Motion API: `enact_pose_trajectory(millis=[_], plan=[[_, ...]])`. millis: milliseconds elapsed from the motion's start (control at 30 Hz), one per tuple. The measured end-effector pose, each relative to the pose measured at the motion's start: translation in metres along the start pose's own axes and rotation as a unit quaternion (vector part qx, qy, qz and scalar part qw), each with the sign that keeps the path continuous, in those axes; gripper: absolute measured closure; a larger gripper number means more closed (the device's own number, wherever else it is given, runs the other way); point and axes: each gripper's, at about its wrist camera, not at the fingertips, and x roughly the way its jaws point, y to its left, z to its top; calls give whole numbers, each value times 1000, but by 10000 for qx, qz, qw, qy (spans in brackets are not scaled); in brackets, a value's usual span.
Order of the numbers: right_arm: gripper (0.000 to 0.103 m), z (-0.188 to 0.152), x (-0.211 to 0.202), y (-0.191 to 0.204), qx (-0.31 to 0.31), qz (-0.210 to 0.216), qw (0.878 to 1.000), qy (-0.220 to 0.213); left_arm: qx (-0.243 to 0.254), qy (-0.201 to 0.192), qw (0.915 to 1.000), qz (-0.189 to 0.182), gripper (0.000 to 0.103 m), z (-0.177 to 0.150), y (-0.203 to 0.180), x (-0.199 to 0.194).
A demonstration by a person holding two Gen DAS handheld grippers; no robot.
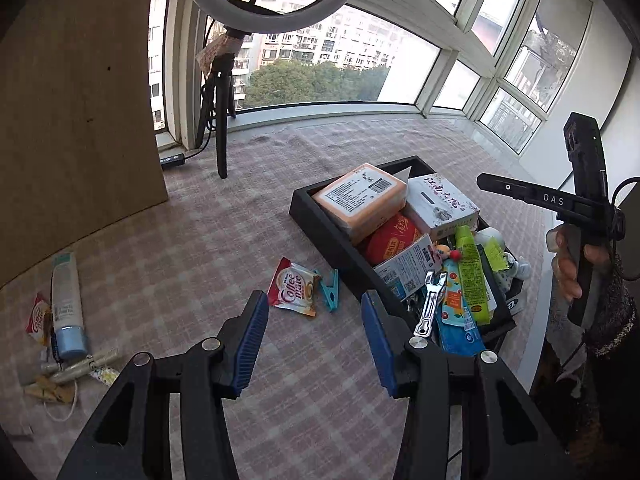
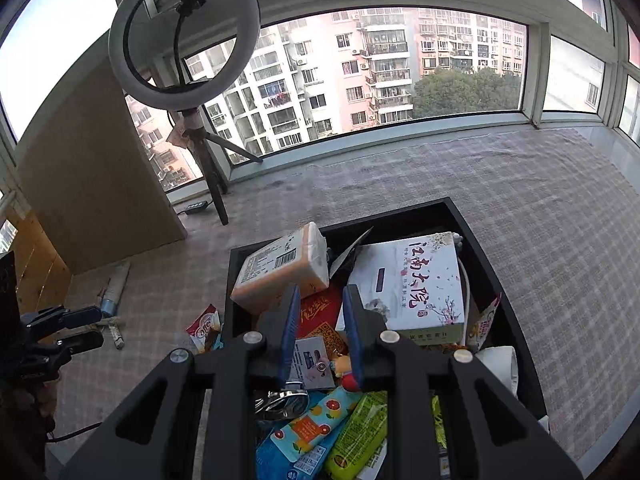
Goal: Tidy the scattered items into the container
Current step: 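Move both tools back toward the scattered items, then grasp a Coffee-mate sachet with left tool while right tool grasps the white lotion tube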
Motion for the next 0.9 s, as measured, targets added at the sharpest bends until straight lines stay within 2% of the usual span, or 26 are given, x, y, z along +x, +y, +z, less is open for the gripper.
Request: enact_pose_trajectory(millis=[167,333,500,567,600,633,700,833,900], plan=[[81,-6,43,69,-641,541,9954,465,-719,175,9958,532,58,-43,76,-10],[81,-15,79,138,-1308,956,9829,870,-1346,199,9849,1071,58,-82,139,-34],[81,-20,110,191,-1504,1374,9707,1277,-1832,118,9737,1350,58,-103,193,-62],[80,-20,121,214,-1574,1509,9661,1383,-1799,106,9737,1396,58,-103,206,-69],[75,-19,126,226,-1598,1575,9641,1418,-1737,100,9740,1453,58,-101,211,-71],[65,-18,131,239,-1622,1645,9623,1436,-1666,100,9745,1500,58,-99,216,-73],[54,-15,141,262,-1622,1781,9596,1451,-1600,152,9752,1519,58,-93,226,-70],[53,-11,171,304,-1432,2088,9526,1688,-1299,346,9780,1598,58,-75,245,-51],[53,-10,188,325,-1386,2091,9510,1808,-1063,501,9797,1623,58,-64,253,-37]])
